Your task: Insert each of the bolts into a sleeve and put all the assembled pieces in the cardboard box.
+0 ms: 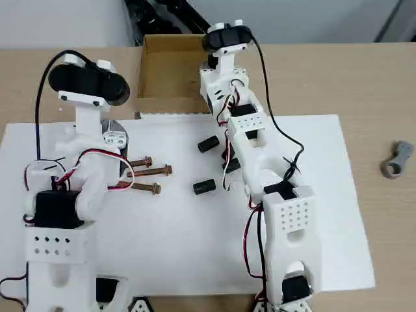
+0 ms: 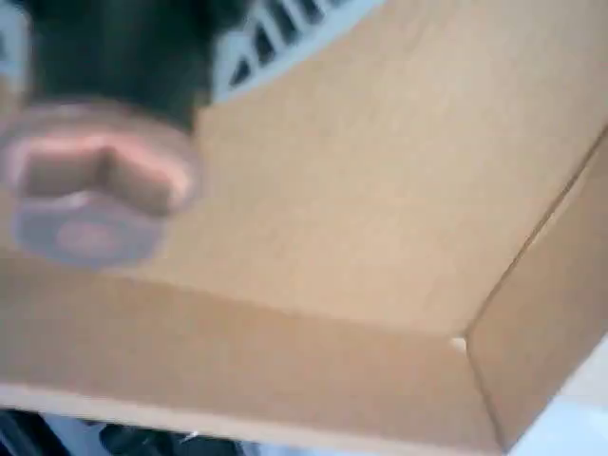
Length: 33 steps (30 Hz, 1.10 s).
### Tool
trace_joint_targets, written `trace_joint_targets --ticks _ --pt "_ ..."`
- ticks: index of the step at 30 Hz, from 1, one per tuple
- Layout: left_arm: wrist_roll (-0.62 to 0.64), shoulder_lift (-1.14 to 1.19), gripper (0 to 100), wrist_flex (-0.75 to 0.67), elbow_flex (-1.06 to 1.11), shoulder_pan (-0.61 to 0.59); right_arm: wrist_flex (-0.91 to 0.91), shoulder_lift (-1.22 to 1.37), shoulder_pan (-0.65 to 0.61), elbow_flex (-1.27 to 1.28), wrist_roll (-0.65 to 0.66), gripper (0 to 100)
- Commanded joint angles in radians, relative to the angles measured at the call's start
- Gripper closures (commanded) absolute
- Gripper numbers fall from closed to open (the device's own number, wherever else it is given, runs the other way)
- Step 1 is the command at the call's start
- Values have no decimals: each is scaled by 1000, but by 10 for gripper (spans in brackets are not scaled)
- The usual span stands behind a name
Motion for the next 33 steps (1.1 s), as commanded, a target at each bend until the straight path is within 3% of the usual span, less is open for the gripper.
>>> trace_joint_targets --ticks 1,10,16,26,33 --pt "-3 -8 995 21 -4 -2 -10 -22 7 -72 -11 837" --pt "-2 -2 995 57 -8 2 -1 -73 -1 -69 -12 836" --pt "0 2 934 71 -5 0 170 -203 -10 -72 -14 836" --pt "-2 3 917 160 54 -2 688 -464 -7 -72 -11 835" --pt "-9 2 915 77 205 -68 980 -578 -4 -72 -11 835"
